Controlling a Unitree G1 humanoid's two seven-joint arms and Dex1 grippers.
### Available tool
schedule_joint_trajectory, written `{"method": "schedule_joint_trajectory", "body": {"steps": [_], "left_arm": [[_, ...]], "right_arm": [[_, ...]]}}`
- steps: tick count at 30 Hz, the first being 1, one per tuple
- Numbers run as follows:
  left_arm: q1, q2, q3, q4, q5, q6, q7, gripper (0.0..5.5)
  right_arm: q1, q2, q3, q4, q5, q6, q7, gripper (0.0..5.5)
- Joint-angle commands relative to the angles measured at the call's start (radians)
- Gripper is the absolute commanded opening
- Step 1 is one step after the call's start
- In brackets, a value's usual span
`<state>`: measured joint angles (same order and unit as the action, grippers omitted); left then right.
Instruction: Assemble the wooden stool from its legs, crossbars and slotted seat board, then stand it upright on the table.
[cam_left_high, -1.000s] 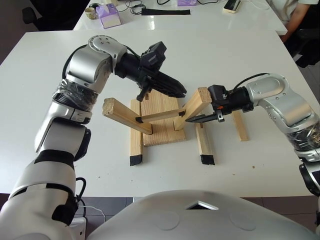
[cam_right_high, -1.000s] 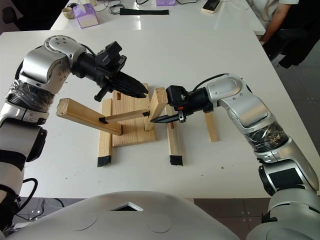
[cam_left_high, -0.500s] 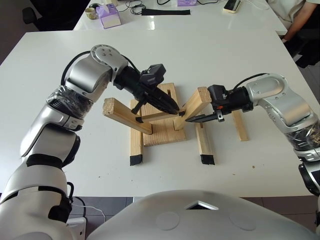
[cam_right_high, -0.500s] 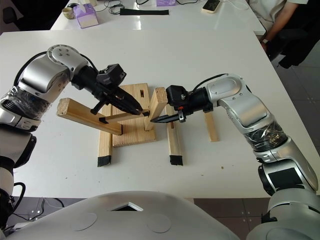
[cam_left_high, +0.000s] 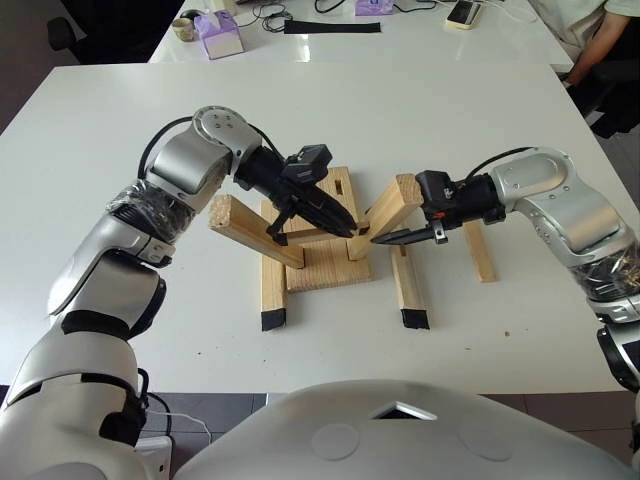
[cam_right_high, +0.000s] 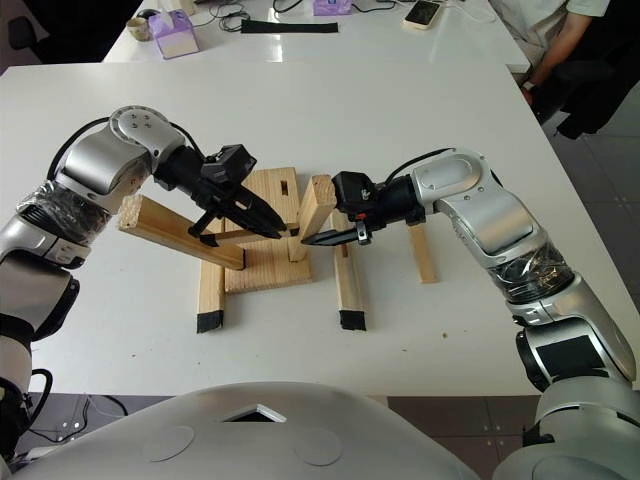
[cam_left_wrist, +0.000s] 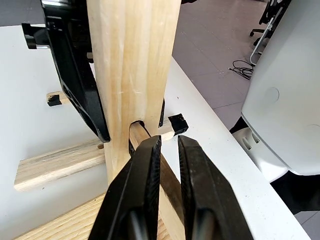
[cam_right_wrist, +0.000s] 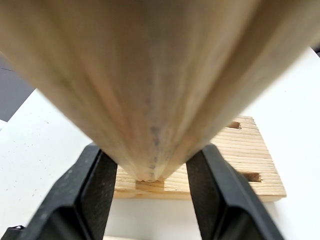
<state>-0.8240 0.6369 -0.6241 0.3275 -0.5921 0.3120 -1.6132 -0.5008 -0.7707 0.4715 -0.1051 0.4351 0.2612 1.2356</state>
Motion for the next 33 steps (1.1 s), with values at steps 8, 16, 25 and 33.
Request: {"method": "schedule_joint_trajectory", "body": {"steps": [8, 16, 25, 33], "left_arm": [[-0.071, -0.113, 0.36, -0.016, -0.153, 0.323, 0.154, 0.65], [0.009, 0.112, 0.45, -0.028, 0.118, 0.032, 0.166, 1.21], [0.586, 0.479, 0.472, 0.0, 0.484, -0.608, 0.193, 1.54], [0.686, 0.386, 0.523, -0.421, 0.369, -0.44, 0.294, 1.54]], "right_arm": [[0.117, -0.007, 0.161, 0.058, -0.187, 0.071, 0.008, 1.99], [0.144, -0.024, 0.133, 0.036, -0.169, 0.082, -0.014, 1.99], [0.241, -0.104, 0.052, -0.055, -0.123, 0.106, -0.07, 1.99], [0.236, -0.107, 0.051, -0.04, -0.132, 0.102, -0.07, 1.99]]}}
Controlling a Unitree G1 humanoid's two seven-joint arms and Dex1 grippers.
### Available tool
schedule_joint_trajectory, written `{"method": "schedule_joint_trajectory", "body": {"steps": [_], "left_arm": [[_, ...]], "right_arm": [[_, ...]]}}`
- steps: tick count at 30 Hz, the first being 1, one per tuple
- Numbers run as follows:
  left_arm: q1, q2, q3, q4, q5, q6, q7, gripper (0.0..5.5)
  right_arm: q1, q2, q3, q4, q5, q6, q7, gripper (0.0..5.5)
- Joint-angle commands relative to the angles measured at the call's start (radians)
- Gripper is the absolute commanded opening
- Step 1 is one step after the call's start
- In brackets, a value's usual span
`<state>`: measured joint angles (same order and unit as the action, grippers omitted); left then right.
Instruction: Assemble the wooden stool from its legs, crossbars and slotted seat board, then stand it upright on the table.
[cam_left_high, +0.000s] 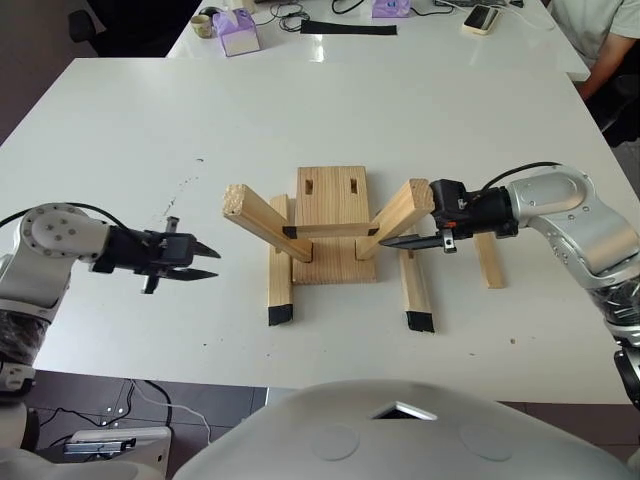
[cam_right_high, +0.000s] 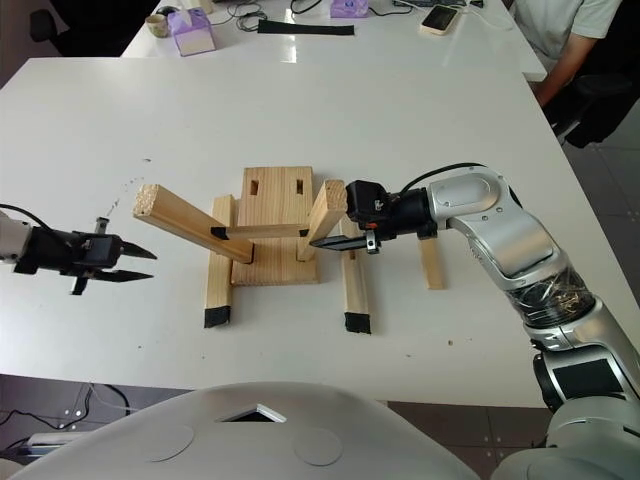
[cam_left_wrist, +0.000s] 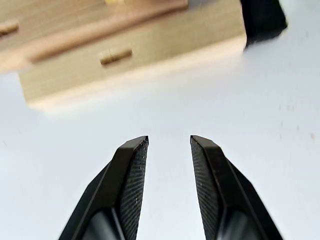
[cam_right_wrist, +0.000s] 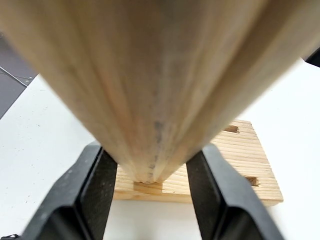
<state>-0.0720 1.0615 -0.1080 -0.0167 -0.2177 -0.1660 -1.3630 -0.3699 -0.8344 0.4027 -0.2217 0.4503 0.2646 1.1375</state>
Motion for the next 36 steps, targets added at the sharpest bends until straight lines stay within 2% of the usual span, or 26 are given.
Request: {"method": "schedule_joint_trajectory", "body": {"steps": [1, 4, 11, 15, 27, 36], "left_arm": [[-0.068, -0.039, 0.012, -0.092, -0.004, 0.043, 0.048, 1.54], [-0.061, -0.039, 0.034, -0.118, -0.012, 0.067, 0.063, 1.54], [0.024, -0.047, 0.089, -0.259, -0.158, 0.2, 0.061, 2.63], [0.001, -0.072, 0.077, -0.306, -0.196, 0.263, 0.077, 2.65], [-0.148, -0.15, -0.084, -0.391, -0.129, 0.317, 0.023, 2.65], [-0.221, -0.281, -0.239, -0.403, -0.059, 0.344, 0.033, 2.65]], "right_arm": [[0.103, -0.042, 0.121, 0.077, -0.147, 0.099, 0.028, 1.99], [0.107, -0.04, 0.122, 0.073, -0.148, 0.098, 0.026, 1.99], [0.122, -0.044, 0.115, 0.068, -0.147, 0.095, 0.015, 1.99], [0.115, -0.038, 0.119, 0.074, -0.15, 0.094, 0.016, 1.99], [0.031, 0.023, 0.187, 0.098, -0.185, 0.103, 0.051, 1.99], [-0.051, 0.117, 0.275, 0.119, -0.219, 0.116, 0.094, 1.99]]}}
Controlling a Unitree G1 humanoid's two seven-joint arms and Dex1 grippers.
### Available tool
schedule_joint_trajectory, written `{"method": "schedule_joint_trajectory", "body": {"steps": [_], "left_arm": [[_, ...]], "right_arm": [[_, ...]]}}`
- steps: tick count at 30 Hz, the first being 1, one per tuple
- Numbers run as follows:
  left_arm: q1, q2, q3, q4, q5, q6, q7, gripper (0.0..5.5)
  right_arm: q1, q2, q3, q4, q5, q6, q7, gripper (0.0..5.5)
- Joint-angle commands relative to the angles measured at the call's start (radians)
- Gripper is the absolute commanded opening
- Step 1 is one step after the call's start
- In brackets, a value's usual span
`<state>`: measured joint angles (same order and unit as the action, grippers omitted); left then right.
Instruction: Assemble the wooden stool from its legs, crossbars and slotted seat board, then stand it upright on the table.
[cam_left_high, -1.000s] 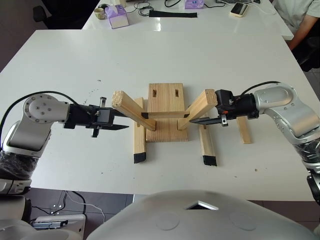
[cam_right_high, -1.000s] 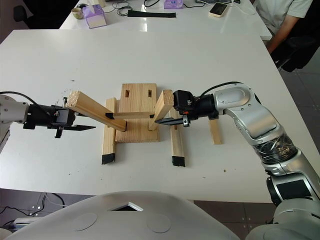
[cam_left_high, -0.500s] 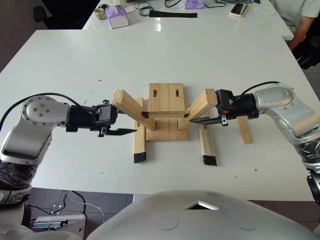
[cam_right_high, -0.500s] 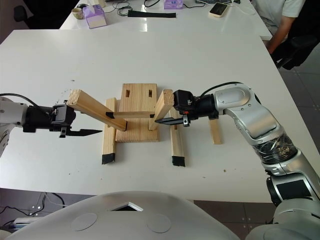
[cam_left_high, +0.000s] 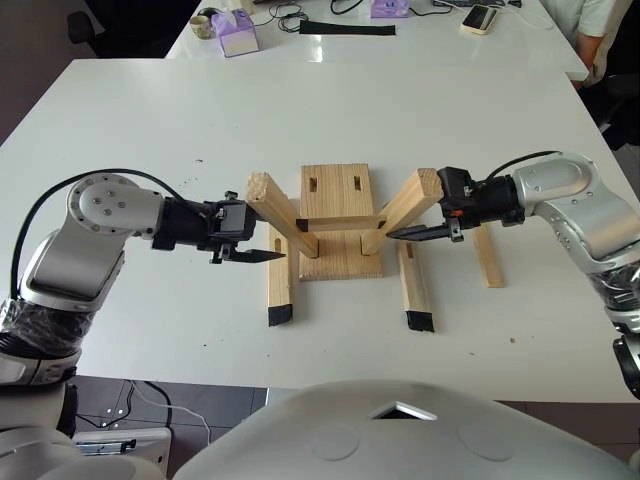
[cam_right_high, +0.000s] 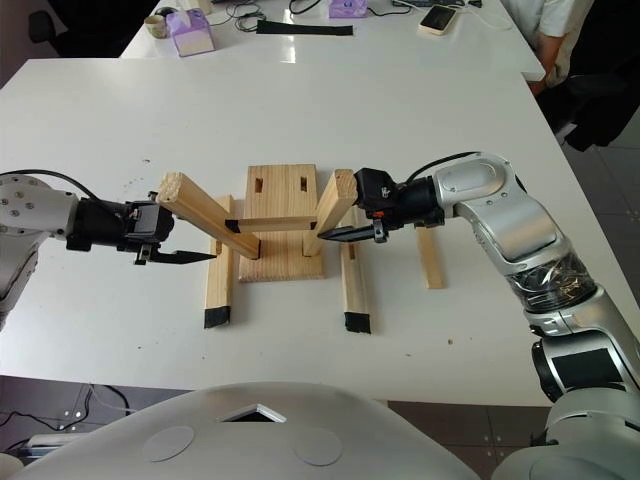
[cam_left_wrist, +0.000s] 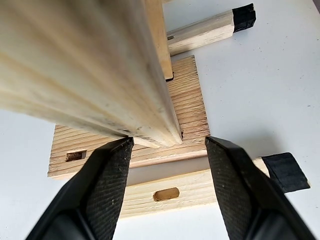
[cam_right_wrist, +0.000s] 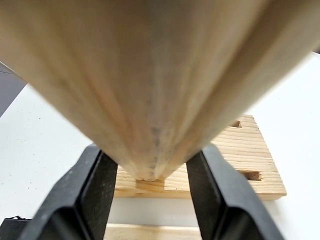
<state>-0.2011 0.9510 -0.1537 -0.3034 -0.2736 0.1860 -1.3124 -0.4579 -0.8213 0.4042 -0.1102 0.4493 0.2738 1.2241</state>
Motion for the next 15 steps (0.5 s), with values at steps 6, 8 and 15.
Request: {"method": "schedule_joint_trajectory", "body": {"steps": [6, 8, 15], "left_arm": [[-0.1, -0.213, -0.17, -0.089, -0.012, 0.03, 0.009, 2.65], [-0.081, -0.202, -0.144, -0.063, 0.002, 0.018, 0.017, 2.65], [-0.038, -0.188, -0.094, 0.037, 0.065, -0.038, 0.067, 3.5]], "right_arm": [[0.053, 0.105, 0.253, 0.009, -0.228, 0.106, -0.036, 1.99], [0.052, 0.106, 0.223, 0.026, -0.227, 0.119, -0.081, 1.99], [0.065, 0.065, 0.126, 0.01, -0.232, 0.115, -0.091, 2.99]]}}
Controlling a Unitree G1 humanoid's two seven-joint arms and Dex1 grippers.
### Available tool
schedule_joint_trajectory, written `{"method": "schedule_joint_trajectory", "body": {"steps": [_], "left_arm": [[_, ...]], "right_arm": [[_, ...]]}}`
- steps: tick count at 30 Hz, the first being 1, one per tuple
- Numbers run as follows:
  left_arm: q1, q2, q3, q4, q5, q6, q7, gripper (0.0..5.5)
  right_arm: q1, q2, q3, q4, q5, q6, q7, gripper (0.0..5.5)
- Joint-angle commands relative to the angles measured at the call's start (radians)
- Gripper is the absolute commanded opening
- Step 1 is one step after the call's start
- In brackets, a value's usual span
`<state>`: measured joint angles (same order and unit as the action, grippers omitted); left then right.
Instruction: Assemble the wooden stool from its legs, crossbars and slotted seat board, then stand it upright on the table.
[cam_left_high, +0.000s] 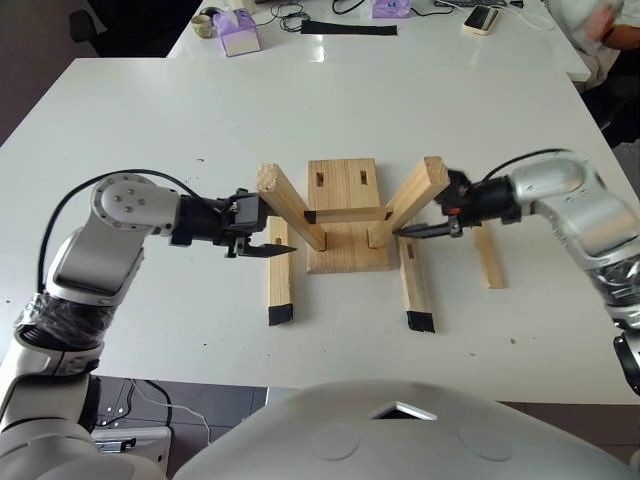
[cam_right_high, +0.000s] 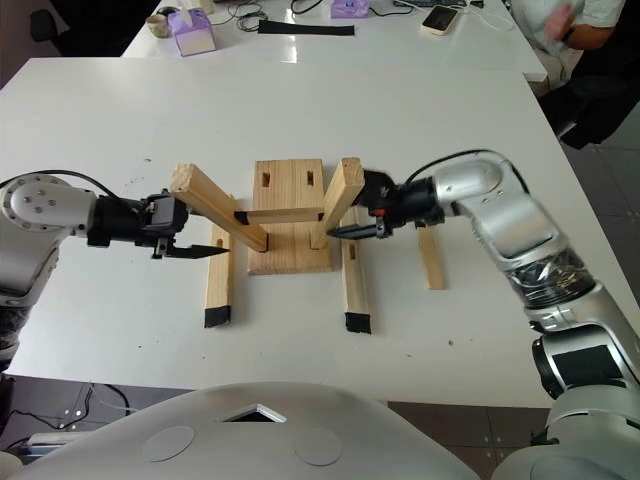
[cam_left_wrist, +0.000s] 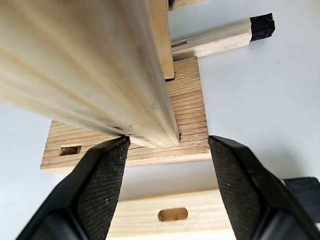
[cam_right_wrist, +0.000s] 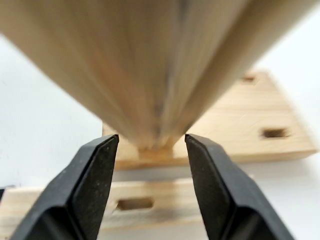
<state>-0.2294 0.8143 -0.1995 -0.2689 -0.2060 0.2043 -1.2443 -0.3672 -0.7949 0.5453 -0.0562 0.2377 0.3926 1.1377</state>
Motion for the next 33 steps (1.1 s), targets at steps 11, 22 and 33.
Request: {"method": "schedule_joint_trajectory", "body": {"steps": [11, 22, 33], "left_arm": [[0.157, 0.003, -0.002, 0.119, 0.081, -0.221, 0.049, 4.43], [0.255, 0.021, -0.037, 0.299, 0.209, -0.347, 0.154, 4.43], [0.247, 0.091, -0.001, 0.509, 0.192, -0.471, 0.169, 4.43]], "right_arm": [[0.102, -0.041, -0.117, -0.135, -0.06, 0.002, 0.004, 3.17], [0.415, -0.159, -0.182, -0.177, -0.158, -0.098, -0.094, 3.17], [0.628, -0.22, -0.361, -0.084, -0.151, -0.206, -0.19, 3.17]]}}
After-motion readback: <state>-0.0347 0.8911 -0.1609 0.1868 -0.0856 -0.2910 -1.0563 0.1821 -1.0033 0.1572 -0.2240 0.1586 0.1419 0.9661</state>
